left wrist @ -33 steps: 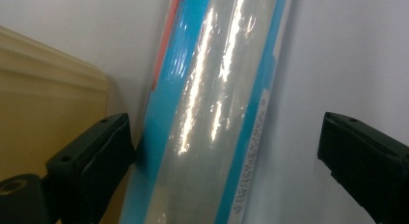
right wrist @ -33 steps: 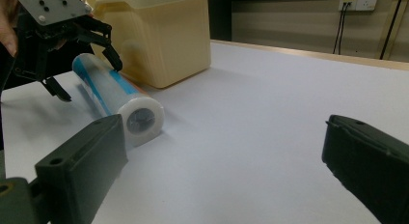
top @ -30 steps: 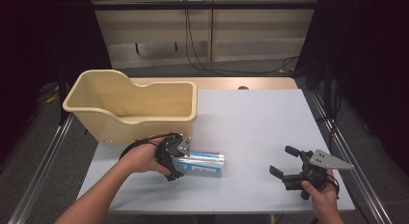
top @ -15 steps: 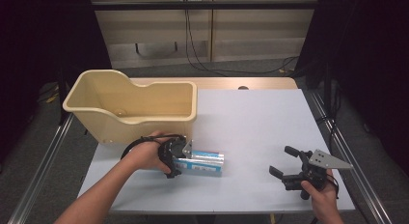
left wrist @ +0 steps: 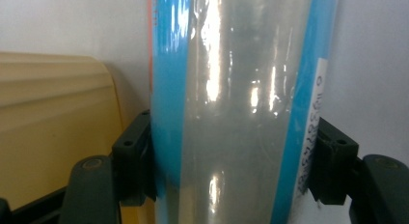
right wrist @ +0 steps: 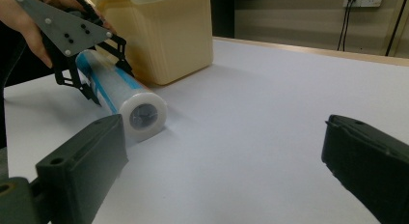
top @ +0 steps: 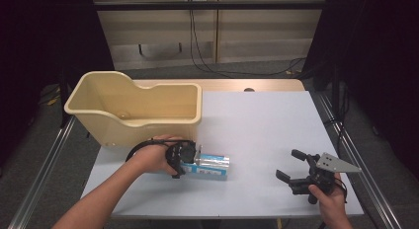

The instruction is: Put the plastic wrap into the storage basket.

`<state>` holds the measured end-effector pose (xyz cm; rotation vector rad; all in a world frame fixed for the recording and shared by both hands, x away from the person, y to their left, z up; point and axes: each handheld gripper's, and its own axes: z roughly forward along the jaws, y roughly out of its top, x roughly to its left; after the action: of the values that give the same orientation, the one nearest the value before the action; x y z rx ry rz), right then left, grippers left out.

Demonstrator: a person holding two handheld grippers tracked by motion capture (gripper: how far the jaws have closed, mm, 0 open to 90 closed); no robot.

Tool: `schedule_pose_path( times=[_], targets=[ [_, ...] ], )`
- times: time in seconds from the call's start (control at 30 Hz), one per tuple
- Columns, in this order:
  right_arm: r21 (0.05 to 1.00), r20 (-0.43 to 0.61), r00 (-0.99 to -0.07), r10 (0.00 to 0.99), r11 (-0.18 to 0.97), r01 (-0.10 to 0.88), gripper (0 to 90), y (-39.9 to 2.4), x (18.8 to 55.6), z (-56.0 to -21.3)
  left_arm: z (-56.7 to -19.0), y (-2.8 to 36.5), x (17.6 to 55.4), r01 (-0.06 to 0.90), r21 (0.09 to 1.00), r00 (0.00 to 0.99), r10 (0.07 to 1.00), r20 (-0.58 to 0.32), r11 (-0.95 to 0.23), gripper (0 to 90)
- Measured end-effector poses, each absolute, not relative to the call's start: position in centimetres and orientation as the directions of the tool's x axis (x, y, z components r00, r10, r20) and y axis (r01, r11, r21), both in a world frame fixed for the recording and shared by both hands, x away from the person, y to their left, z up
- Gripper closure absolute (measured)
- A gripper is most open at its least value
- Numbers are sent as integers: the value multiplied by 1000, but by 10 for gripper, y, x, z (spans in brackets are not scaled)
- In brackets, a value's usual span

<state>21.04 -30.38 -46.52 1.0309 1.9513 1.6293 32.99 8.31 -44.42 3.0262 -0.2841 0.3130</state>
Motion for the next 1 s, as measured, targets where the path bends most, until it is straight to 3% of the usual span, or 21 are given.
schedule_pose_path(
  times=[0.2,0.5,1.0],
  targets=[
    [957,155,-649,745,49,284,16,-305,211,-465,-439,82,323,-131,105,986,-119,116,-986,321],
    [958,152,-649,746,49,281,16,-305,211,-465,-417,85,327,55,231,998,63,26,-971,322],
    [959,150,-644,750,49,281,17,-306,211,-465,-395,87,327,138,402,990,136,-33,-905,322]
  ],
)
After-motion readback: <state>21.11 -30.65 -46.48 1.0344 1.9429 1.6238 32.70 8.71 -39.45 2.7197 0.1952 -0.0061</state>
